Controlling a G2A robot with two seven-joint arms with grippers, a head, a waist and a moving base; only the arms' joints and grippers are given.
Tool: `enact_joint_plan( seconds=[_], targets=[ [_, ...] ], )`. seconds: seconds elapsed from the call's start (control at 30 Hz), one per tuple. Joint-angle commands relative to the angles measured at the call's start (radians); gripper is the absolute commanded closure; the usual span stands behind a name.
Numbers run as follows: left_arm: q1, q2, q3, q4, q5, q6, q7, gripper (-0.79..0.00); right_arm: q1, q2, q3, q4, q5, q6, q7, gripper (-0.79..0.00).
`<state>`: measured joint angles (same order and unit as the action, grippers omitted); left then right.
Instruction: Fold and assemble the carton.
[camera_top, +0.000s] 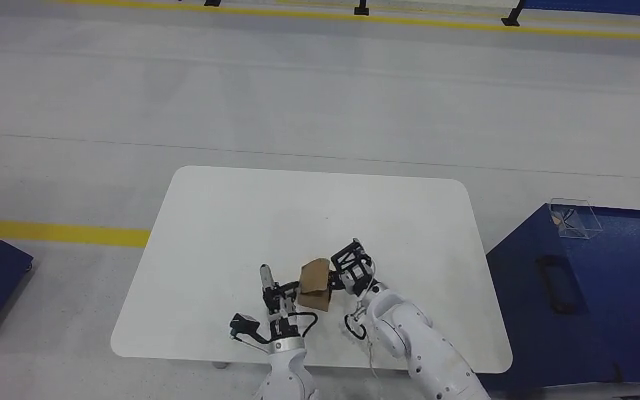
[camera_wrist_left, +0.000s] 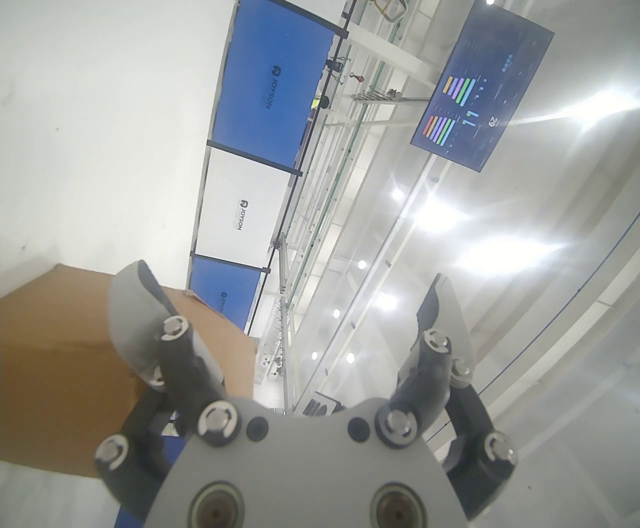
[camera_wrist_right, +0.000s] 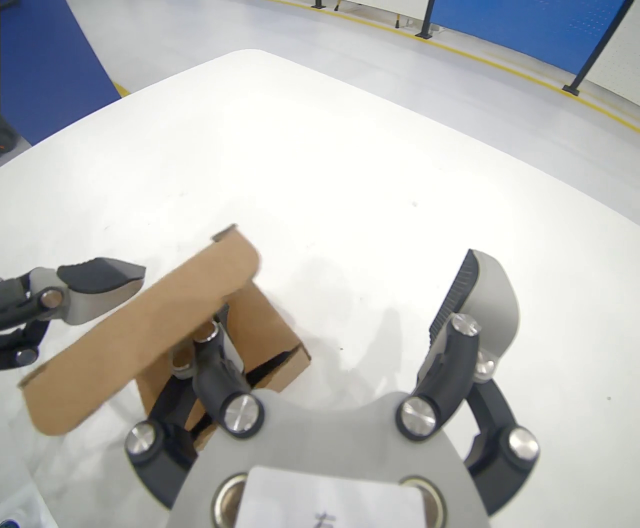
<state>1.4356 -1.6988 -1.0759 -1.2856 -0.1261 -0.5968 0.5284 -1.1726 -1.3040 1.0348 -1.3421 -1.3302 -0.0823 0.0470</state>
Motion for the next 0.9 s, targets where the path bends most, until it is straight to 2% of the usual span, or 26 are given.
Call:
enact_joint_plan(
  seconds=[0.0, 0.33, 0.47, 0.57, 0.87],
  targets=[
    [-0.007, 0.0, 0.012, 0.009, -0.003, 0.017, -0.003, -0.785, -0.005, 0.004, 0.029, -0.007, 0.003, 0.017, 0.01, -0.785],
    [-0.018, 0.004, 0.081, 0.014, -0.033, 0.068, -0.033, -0.785, -0.03, 0.02, 0.132, -0.032, 0.024, 0.014, 0.051, -0.785],
    [-0.017, 0.006, 0.106, 0.01, -0.017, 0.073, -0.014, -0.785, -0.041, 0.024, 0.183, -0.04, 0.053, 0.044, 0.062, -0.785],
    [-0.015, 0.008, 0.105, -0.002, -0.012, 0.076, 0.001, -0.785, -0.04, 0.027, 0.21, -0.045, 0.088, 0.045, 0.107, -0.785],
    [0.007, 0.013, 0.085, -0.04, -0.004, 0.106, -0.037, -0.785, -0.04, 0.027, 0.21, -0.045, 0.088, 0.045, 0.107, -0.785]
  ],
)
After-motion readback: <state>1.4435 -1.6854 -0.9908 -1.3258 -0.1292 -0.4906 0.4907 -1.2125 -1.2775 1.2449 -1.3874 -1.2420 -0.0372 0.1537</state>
